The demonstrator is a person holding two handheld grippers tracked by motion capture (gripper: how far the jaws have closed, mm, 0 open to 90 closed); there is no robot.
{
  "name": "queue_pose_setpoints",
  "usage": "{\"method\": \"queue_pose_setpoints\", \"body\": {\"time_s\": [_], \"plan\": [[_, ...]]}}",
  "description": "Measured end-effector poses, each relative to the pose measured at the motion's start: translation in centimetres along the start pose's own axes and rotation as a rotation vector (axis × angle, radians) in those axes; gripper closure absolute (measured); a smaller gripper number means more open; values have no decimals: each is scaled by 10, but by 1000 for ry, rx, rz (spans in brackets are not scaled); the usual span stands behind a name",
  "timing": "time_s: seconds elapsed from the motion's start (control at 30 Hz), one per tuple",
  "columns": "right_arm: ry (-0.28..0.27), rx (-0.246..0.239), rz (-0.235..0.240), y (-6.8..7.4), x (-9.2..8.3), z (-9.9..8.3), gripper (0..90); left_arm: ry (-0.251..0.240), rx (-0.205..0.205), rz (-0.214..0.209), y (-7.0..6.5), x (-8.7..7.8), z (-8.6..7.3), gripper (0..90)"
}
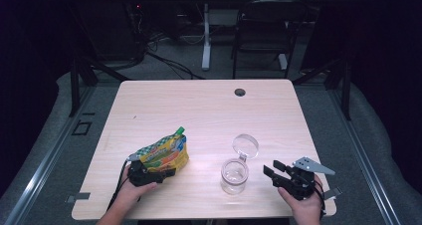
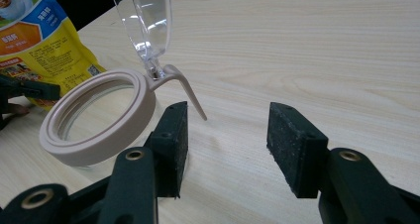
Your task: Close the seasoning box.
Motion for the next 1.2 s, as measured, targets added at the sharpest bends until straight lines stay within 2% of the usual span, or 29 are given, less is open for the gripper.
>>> {"method": "queue_pose_setpoints", "body": {"time_s": [0.37,0.63,1.2], "plan": [[1,-1,0,0,0,0,506,14,-22,-10,0,1,-1,388],[1,-1,1,0,0,0,505,17,-29,-25,0,2,-1,444],[6,-7,2,1,1,0,506,5,-19,-12,0,1,0,511]]}}
Point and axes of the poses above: each handheld gripper's, and its own axes: x roughly forward along the jaws, z roughly out of its top, y roughly to its left, the point moved 6 cm from there along x, roughly forward along the jaws, and after that the axes turned 3 degrees about -z, right-handed, at the moved point
